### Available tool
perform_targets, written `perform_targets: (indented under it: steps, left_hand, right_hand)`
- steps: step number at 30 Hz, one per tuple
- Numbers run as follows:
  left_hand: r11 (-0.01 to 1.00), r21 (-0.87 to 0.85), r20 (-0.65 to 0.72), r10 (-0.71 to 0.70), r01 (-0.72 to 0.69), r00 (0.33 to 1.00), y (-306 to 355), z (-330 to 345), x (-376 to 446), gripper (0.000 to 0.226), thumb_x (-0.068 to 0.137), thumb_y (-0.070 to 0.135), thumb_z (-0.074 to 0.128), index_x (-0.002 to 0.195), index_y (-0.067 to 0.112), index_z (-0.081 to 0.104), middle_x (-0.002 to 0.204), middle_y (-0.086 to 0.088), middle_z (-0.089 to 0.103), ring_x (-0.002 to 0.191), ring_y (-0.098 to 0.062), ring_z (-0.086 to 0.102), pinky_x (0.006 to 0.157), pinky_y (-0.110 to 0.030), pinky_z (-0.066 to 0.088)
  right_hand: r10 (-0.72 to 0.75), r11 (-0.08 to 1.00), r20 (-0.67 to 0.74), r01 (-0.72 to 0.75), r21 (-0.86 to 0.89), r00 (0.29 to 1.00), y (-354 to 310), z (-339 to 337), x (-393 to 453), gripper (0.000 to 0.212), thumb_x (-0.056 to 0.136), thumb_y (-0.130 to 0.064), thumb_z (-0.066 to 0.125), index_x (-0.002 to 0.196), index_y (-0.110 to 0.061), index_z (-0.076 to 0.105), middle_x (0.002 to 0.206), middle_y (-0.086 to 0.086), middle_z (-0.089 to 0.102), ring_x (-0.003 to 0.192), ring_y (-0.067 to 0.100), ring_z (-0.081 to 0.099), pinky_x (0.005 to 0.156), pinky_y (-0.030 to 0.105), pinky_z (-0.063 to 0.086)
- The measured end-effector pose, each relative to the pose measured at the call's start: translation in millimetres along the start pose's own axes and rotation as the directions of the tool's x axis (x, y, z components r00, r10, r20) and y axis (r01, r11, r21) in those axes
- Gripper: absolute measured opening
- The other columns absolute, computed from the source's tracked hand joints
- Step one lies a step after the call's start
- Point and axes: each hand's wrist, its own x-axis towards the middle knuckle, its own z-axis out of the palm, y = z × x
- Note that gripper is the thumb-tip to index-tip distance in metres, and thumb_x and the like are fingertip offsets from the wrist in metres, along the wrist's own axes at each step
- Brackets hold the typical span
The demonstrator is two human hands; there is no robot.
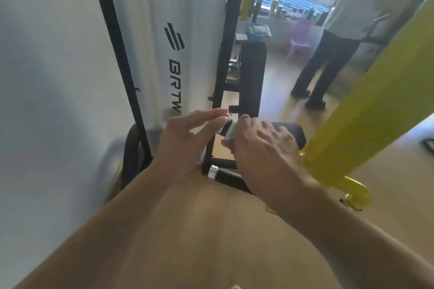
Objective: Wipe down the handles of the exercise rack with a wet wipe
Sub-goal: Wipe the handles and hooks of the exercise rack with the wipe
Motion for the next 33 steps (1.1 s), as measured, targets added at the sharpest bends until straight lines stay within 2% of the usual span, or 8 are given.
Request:
perform_targets:
  steps: [4, 10, 16, 19, 22, 24, 28, 33]
  left_hand:
    - [0.997, 0.028, 0.048, 0.072, -0.073, 0.996, -5, -6, -1, 0.024, 0.094, 0.034, 0.062, 0.113, 0.028, 0.075, 0.106, 0.02, 0.072, 0.099, 0.006, 0.065, 0.08, -0.005, 0.046]
    - [0.988, 0.078, 0.057, 0.13, -0.134, 0.99, -6, -3, -2, 0.026, 0.094, 0.042, 0.058, 0.112, 0.03, 0.072, 0.105, 0.02, 0.069, 0.101, 0.001, 0.065, 0.084, -0.003, 0.045]
    - [0.991, 0.067, 0.038, 0.112, -0.114, 0.993, -3, -4, -2, 0.021, 0.096, 0.032, 0.061, 0.113, 0.027, 0.073, 0.108, 0.016, 0.071, 0.103, 0.0, 0.066, 0.087, -0.006, 0.045]
    - [0.994, 0.067, 0.078, 0.078, -0.083, 0.994, -2, -7, 2, 0.019, 0.096, 0.033, 0.061, 0.11, 0.027, 0.073, 0.111, 0.015, 0.072, 0.107, -0.003, 0.065, 0.092, -0.009, 0.045]
    - [0.997, 0.053, 0.091, 0.046, -0.051, 0.995, 2, -6, 2, 0.019, 0.096, 0.034, 0.06, 0.11, 0.029, 0.072, 0.113, 0.014, 0.072, 0.11, -0.005, 0.065, 0.102, -0.023, 0.046]
    - [0.999, 0.025, 0.07, 0.03, -0.032, 0.997, 3, -5, 0, 0.02, 0.096, 0.034, 0.061, 0.11, 0.028, 0.073, 0.114, 0.014, 0.072, 0.11, -0.005, 0.065, 0.105, -0.033, 0.048]
    - [0.998, 0.03, 0.08, 0.045, -0.047, 0.996, 0, -9, -1, 0.021, 0.097, 0.032, 0.061, 0.112, 0.025, 0.074, 0.113, 0.011, 0.073, 0.109, -0.009, 0.066, 0.104, -0.041, 0.05]
    - [0.995, 0.084, 0.092, 0.047, -0.054, 0.995, 2, -12, -3, 0.021, 0.097, 0.034, 0.059, 0.11, 0.026, 0.074, 0.112, 0.013, 0.073, 0.109, -0.008, 0.066, 0.103, -0.036, 0.05]
  right_hand:
    - [-0.066, 0.991, -0.016, 0.064, -0.117, 0.998, -14, -3, 3, 0.026, 0.096, -0.028, 0.057, 0.113, -0.009, 0.054, 0.105, 0.009, 0.063, 0.097, 0.03, 0.061, 0.085, 0.045, 0.045]
    - [0.162, 0.903, 0.089, -0.111, -0.414, 0.983, 7, -28, -34, 0.024, 0.102, -0.028, 0.039, 0.12, -0.013, 0.041, 0.111, 0.008, 0.063, 0.099, 0.029, 0.059, 0.096, 0.044, 0.035]
    - [-0.031, 0.976, -0.102, 0.008, -0.218, 0.994, -4, 3, -5, 0.031, 0.093, -0.037, 0.065, 0.103, -0.008, 0.058, 0.088, 0.009, 0.069, 0.078, 0.029, 0.067, 0.083, 0.043, 0.051]
    - [-0.033, 0.957, -0.043, 0.019, -0.289, 0.999, 9, 2, -17, 0.052, 0.091, -0.046, 0.064, 0.12, -0.004, 0.055, 0.105, 0.014, 0.068, 0.096, 0.035, 0.067, 0.103, 0.051, 0.043]
    - [0.07, 0.934, 0.119, -0.023, -0.357, 0.99, 19, -12, -40, 0.091, 0.089, -0.071, 0.03, 0.151, -0.004, 0.026, 0.14, 0.015, 0.053, 0.131, 0.034, 0.049, 0.119, 0.048, 0.024]
    - [0.022, 0.968, 0.104, 0.004, -0.251, 0.994, 15, -18, -40, 0.081, 0.097, -0.063, 0.026, 0.155, -0.008, 0.019, 0.148, 0.011, 0.047, 0.137, 0.029, 0.043, 0.118, 0.041, 0.024]
    - [-0.113, 0.994, 0.048, 0.113, 0.012, 0.992, 1, -12, -11, 0.044, 0.097, -0.012, 0.051, 0.14, -0.005, 0.043, 0.128, 0.014, 0.056, 0.116, 0.033, 0.054, 0.102, 0.044, 0.043]
    - [-0.11, 0.985, 0.077, 0.119, -0.121, 0.991, 0, -15, -12, 0.032, 0.103, -0.031, 0.039, 0.128, -0.01, 0.043, 0.115, 0.008, 0.06, 0.103, 0.027, 0.058, 0.097, 0.038, 0.036]
